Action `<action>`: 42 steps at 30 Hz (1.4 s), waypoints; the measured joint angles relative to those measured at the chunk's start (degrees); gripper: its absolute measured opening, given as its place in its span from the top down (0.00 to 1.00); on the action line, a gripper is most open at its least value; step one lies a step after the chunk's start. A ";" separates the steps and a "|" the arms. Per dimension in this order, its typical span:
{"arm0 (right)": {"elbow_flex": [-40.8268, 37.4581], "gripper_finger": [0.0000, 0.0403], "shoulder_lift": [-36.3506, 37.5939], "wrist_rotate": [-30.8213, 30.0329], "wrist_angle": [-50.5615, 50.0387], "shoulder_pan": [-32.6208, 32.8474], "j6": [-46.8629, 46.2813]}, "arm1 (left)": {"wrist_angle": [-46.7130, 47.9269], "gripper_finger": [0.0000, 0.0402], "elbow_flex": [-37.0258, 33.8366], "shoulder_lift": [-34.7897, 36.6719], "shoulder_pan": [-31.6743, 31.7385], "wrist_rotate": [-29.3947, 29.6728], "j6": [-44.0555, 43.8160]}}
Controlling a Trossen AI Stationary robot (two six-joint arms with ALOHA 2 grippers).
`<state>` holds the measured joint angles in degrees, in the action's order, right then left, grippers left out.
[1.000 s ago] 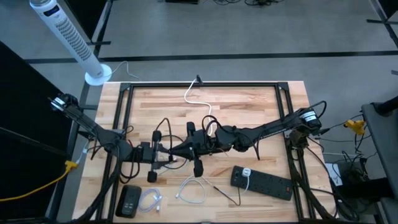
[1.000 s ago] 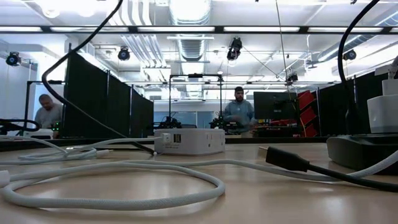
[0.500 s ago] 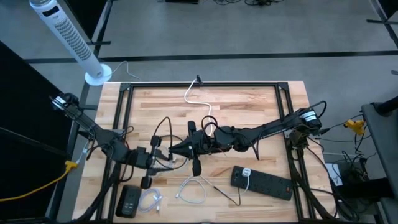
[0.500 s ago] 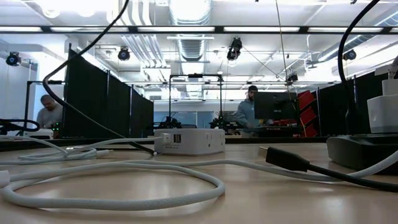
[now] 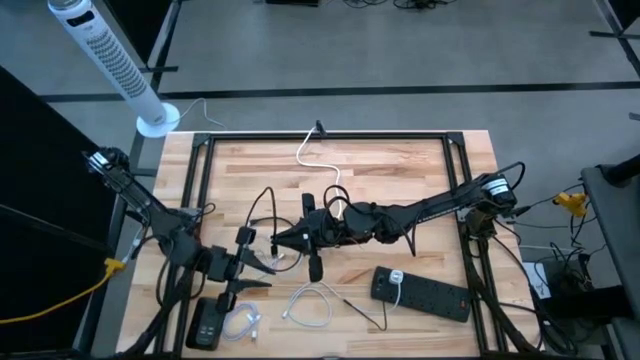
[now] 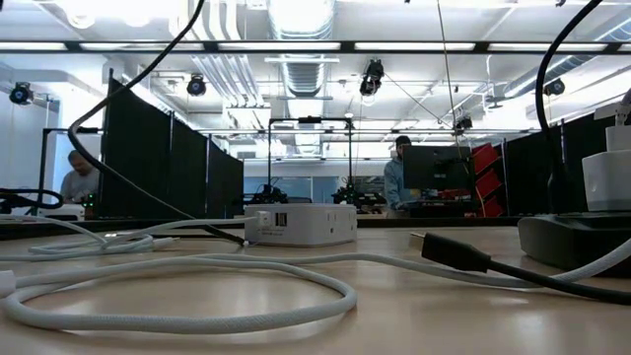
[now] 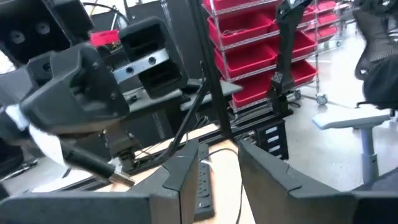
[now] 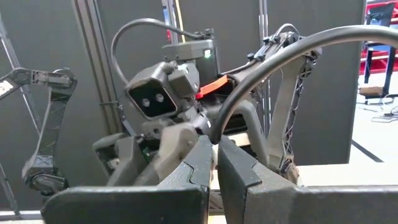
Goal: Plug in charger cables
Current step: Insert the black charger cable into the white outlet
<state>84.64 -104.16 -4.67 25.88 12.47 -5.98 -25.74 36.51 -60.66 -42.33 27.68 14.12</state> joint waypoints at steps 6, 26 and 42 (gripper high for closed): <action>-0.02 1.00 0.00 1.45 0.01 0.13 -0.42 | 6.00 0.74 0.00 0.08 0.02 18.23 -2.97; -0.02 1.00 0.00 1.68 -0.47 0.39 0.50 | -1.75 0.74 -0.04 -1.42 0.11 5.79 1.89; -0.02 1.00 0.02 1.48 -22.70 0.87 8.35 | 25.44 0.74 1.98 -0.13 0.11 11.73 -16.63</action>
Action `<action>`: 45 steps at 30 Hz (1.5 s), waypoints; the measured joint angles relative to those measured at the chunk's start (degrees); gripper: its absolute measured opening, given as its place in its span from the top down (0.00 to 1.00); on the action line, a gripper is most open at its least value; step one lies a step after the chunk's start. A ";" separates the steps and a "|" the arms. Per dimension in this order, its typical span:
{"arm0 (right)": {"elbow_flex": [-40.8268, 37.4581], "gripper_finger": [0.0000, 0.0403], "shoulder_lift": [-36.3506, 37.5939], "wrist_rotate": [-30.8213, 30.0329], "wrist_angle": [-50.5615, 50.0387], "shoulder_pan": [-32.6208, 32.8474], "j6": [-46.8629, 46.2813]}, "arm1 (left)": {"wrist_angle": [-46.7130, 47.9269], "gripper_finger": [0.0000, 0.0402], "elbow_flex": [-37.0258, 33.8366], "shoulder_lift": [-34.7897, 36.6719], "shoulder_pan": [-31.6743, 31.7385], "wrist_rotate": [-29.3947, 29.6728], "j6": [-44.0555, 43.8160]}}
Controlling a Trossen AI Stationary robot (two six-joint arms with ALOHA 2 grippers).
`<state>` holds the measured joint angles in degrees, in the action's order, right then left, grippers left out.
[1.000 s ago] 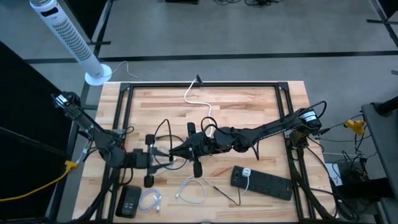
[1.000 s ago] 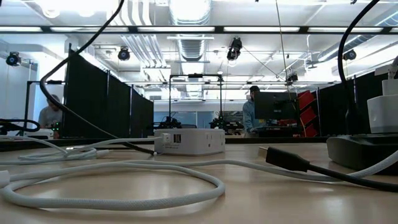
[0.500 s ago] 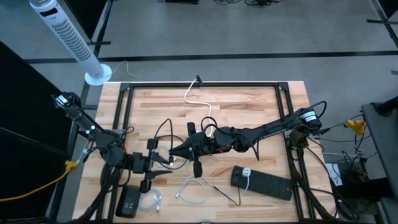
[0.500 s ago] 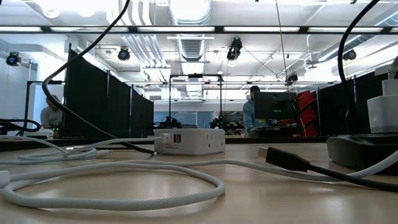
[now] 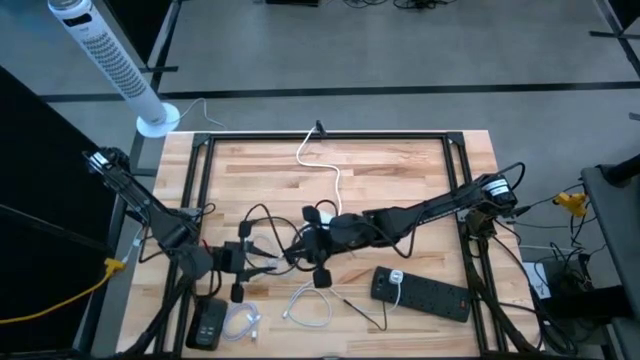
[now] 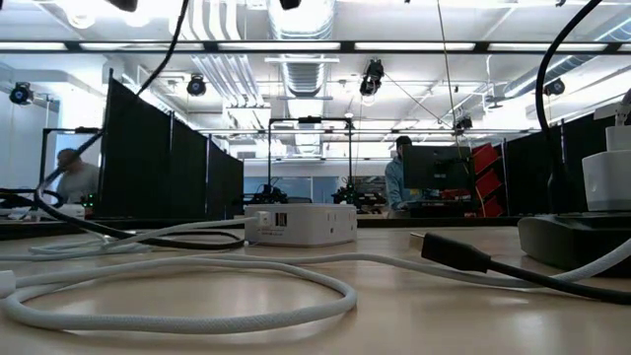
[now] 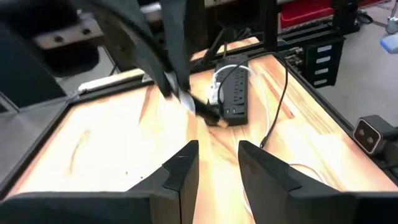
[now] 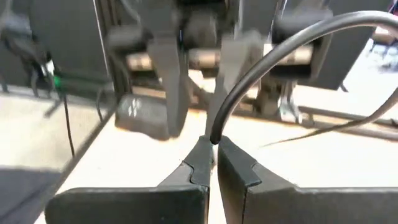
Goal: Plug in charger cables
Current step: Insert the black charger cable into the white outlet
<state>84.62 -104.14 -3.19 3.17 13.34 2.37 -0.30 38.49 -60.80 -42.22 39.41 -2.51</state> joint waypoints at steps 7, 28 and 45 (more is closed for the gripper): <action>-0.04 1.00 -0.02 0.68 5.06 0.00 -12.24 | 1.17 0.74 0.47 -0.03 0.03 0.00 -1.29; -0.04 1.00 -0.02 0.85 15.04 -1.75 -18.88 | -14.74 0.74 2.13 -6.20 0.81 0.59 13.60; 0.02 1.00 -0.02 1.89 12.12 -1.57 -16.75 | -17.05 0.82 2.22 -6.27 0.85 -4.38 15.57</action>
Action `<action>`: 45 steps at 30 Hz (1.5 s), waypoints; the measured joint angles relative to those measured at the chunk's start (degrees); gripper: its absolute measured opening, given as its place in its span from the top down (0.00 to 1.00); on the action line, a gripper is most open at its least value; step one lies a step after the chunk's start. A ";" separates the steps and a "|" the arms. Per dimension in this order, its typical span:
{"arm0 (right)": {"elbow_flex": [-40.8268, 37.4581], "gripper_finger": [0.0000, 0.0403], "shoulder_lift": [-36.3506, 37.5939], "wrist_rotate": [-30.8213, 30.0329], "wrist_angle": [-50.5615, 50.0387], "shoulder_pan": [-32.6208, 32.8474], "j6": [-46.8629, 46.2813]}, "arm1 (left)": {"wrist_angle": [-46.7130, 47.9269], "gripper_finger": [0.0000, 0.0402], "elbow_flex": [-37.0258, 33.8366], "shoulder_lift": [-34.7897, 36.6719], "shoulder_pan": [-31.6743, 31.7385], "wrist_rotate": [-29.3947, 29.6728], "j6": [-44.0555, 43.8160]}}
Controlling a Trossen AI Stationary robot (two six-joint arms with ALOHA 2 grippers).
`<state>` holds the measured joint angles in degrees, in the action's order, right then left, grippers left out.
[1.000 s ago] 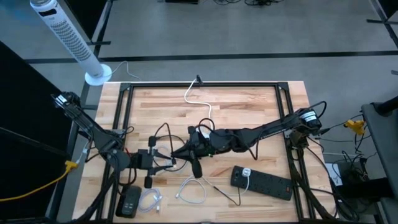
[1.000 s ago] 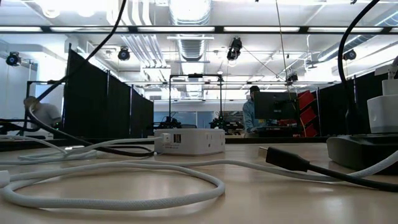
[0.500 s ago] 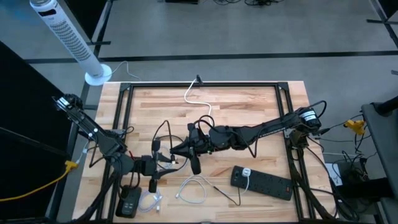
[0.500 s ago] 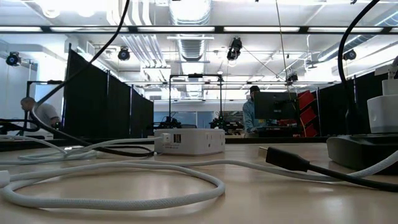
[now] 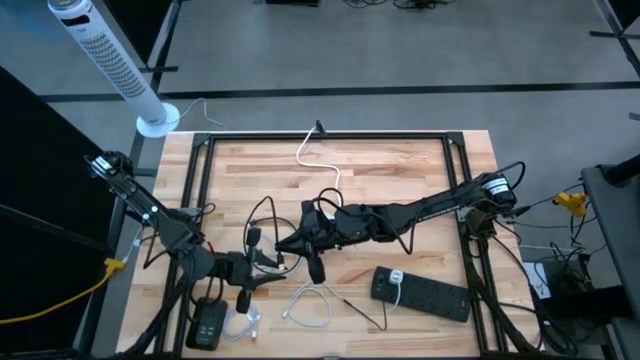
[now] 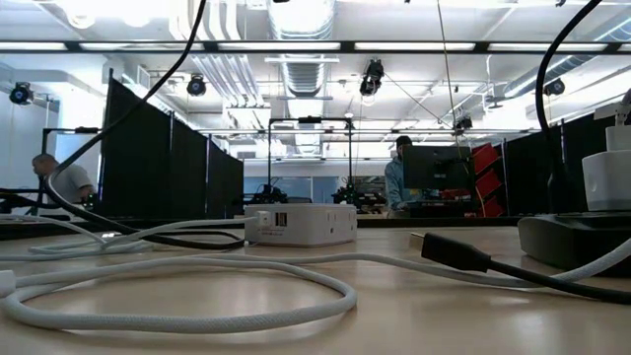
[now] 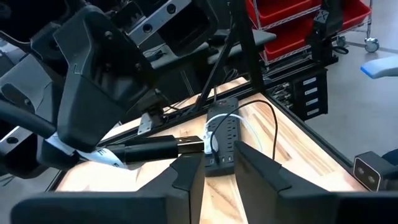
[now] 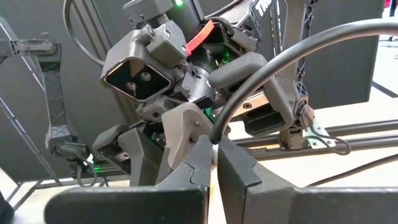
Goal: Plug in charger cables
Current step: Insert the black charger cable into the white outlet
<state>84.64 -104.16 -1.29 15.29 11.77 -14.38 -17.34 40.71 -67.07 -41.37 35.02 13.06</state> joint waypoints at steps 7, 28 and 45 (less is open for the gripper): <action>-0.01 1.00 0.00 -0.25 -0.24 0.11 3.40 | 3.26 0.84 0.03 0.10 -0.21 -0.40 -2.54; -1.29 1.00 -12.10 -3.34 -28.64 3.56 66.11 | 26.65 0.84 0.09 7.33 -1.64 -3.00 -27.32; -0.55 1.00 -16.81 -6.11 -33.42 1.60 85.86 | 10.26 0.84 -10.35 4.52 19.90 -4.16 -25.02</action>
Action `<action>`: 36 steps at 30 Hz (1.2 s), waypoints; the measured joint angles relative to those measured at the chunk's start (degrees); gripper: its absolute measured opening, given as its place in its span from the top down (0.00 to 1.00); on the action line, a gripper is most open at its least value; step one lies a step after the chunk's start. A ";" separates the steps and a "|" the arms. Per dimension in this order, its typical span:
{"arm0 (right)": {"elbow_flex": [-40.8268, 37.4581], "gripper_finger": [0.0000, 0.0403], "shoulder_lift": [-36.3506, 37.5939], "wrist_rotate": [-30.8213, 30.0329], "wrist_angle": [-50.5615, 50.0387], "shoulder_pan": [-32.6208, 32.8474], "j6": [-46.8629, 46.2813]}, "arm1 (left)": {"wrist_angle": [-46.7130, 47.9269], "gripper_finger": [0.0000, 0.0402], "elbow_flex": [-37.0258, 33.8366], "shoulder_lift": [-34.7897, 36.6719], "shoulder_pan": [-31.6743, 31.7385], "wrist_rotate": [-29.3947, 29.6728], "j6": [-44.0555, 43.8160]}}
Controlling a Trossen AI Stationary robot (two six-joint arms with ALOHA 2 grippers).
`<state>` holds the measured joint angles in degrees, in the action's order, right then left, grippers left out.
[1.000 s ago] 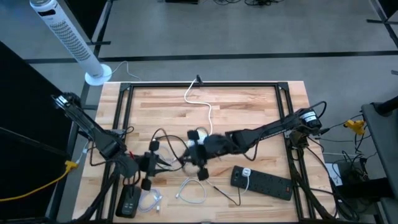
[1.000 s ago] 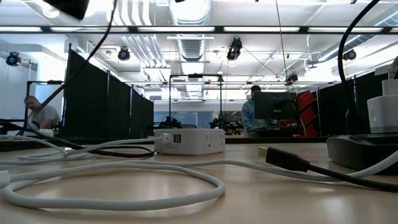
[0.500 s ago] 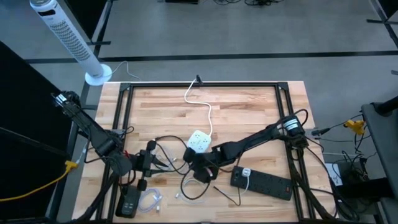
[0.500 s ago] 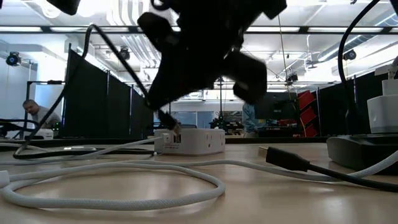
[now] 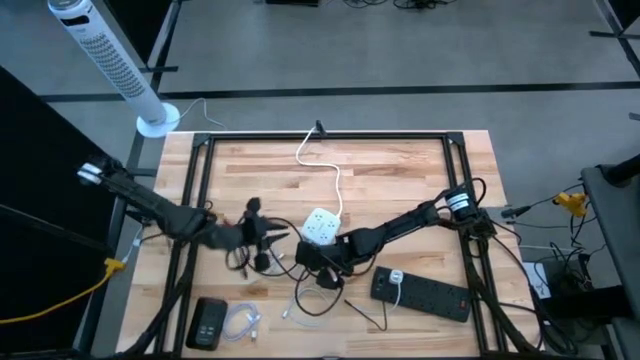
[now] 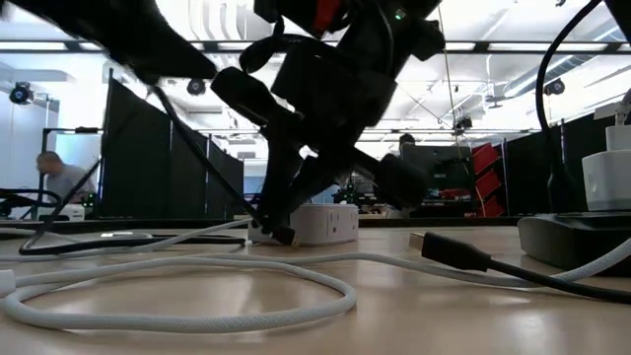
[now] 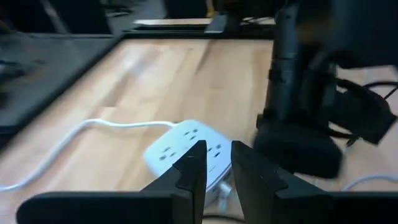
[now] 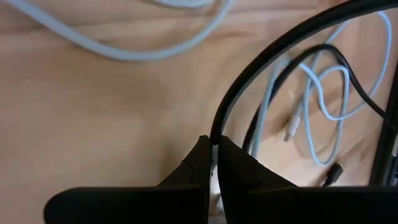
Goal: Plug in charger cables
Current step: Insert the black charger cable into the white outlet
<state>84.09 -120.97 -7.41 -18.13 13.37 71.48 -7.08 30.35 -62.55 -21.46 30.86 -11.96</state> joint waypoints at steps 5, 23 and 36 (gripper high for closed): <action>0.00 1.00 0.00 -0.40 0.00 -0.09 1.53 | -14.21 0.84 -4.21 -2.81 13.86 -19.89 3.01; 0.02 1.00 0.96 -3.06 -2.74 0.88 0.51 | -28.84 0.85 0.71 -31.95 27.30 -42.63 10.06; 0.02 1.00 0.96 -6.13 -2.60 3.28 2.32 | -28.65 0.85 0.76 -36.62 27.20 -56.15 16.08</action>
<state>84.12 -120.01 -13.54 -20.74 16.64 73.81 -35.74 31.11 -99.18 5.74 -25.29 4.13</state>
